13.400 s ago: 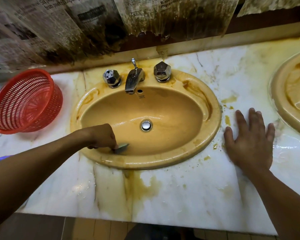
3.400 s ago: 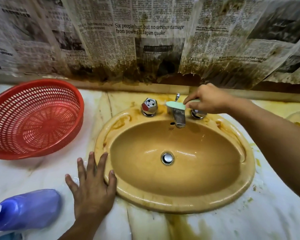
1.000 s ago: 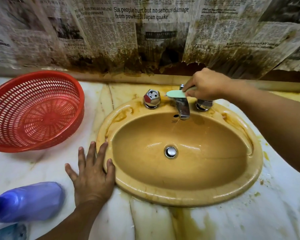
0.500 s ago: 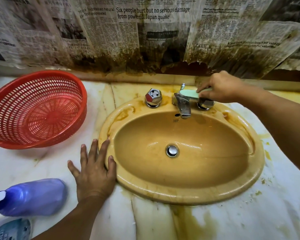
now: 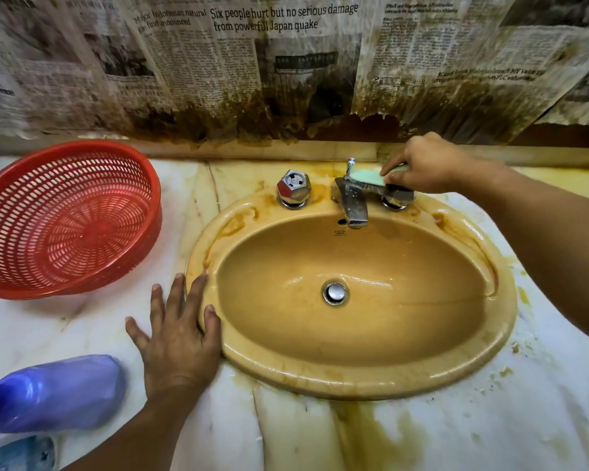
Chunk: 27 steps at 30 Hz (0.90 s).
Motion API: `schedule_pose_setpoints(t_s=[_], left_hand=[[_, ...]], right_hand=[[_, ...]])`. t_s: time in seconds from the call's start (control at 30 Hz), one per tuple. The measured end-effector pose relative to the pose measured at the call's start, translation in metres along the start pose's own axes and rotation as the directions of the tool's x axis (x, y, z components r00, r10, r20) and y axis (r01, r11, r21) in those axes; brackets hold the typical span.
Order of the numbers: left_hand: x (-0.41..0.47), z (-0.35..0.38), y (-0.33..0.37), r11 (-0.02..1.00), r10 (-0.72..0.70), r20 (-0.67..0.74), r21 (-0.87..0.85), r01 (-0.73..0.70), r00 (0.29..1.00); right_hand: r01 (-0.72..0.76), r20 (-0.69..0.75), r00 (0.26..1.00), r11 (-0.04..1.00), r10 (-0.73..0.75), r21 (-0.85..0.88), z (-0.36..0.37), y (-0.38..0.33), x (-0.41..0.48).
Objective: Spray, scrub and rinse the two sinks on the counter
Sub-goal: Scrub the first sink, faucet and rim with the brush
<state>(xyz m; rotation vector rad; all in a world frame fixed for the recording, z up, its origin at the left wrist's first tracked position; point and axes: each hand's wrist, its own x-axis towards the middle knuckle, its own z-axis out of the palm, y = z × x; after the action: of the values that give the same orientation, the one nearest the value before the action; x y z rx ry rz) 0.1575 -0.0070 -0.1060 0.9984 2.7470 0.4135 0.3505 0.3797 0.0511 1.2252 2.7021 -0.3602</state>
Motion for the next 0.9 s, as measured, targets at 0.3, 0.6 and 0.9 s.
schedule_pose_setpoints(t_s=[0.3, 0.6, 0.9], left_hand=[[0.001, 0.001, -0.001, 1.000, 0.003, -0.015, -0.008, -0.004, 1.000], [0.002, 0.001, -0.001, 1.000, 0.003, -0.023, -0.001, -0.003, 1.000], [0.001, -0.002, -0.001, 1.000, -0.004, -0.021, -0.013, 0.004, 1.000]], right_hand=[[-0.081, -0.047, 0.995, 0.978, 0.092, 0.194, 0.023, 0.002, -0.004], [0.041, -0.135, 0.991, 0.980, -0.015, 0.194, 0.018, 0.003, -0.059], [0.254, -0.093, 0.964, 0.966, -0.250, 0.037, 0.000, -0.022, -0.074]])
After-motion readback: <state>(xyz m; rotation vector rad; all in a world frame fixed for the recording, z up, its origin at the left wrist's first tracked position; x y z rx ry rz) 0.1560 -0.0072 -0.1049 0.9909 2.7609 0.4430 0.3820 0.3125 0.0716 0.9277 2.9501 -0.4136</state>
